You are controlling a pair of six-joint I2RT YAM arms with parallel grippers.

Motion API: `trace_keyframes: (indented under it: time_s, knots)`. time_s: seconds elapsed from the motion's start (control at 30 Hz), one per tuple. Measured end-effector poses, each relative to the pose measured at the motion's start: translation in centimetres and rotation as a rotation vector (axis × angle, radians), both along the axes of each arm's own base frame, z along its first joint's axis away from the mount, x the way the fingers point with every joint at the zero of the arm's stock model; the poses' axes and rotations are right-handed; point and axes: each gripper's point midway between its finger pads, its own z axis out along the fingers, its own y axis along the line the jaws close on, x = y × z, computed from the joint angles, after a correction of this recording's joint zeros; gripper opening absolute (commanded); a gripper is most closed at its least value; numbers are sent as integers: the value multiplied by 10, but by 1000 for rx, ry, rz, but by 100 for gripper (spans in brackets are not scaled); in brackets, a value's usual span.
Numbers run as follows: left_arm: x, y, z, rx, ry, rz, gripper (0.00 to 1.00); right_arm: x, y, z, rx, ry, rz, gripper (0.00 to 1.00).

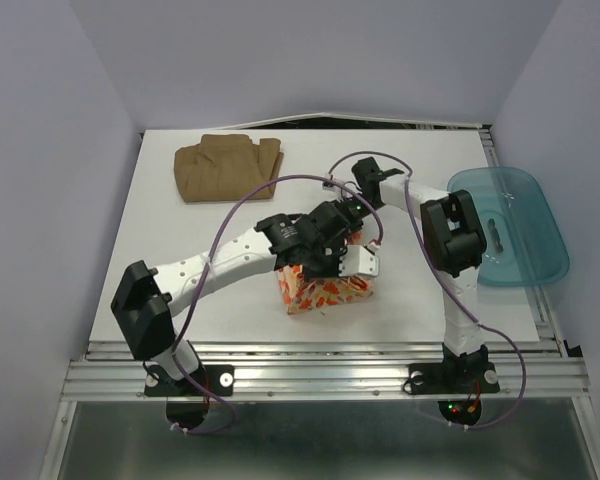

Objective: Fold and stack the skirts
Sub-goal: Fold the skirt

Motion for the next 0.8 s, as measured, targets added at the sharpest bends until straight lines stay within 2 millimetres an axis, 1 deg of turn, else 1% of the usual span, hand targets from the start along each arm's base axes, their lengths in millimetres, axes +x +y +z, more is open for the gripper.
trace_keyframes:
  time_s: [0.1, 0.2, 0.3, 0.47, 0.57, 0.73, 0.8]
  knots:
    - [31, 8, 0, 9, -11, 63, 0, -8, 4, 0, 2, -6, 30, 31]
    - [56, 12, -4, 25, -20, 105, 0, -13, 7, -1, 9, -9, 53, 31]
    - [75, 18, -10, 46, -30, 135, 0, -16, 7, -2, 11, -14, 68, 30]
    - [96, 23, -16, 62, -58, 164, 0, -18, 8, -2, 9, -31, 85, 30]
    - [105, 26, -15, 62, -85, 177, 0, -18, 8, -2, 10, -35, 90, 30]
    - [121, 22, -10, 38, -150, 185, 0, -18, 8, -2, 11, -41, 97, 30]
    - [127, 20, -12, 26, -175, 182, 0, -18, 8, -2, 11, -42, 98, 29]
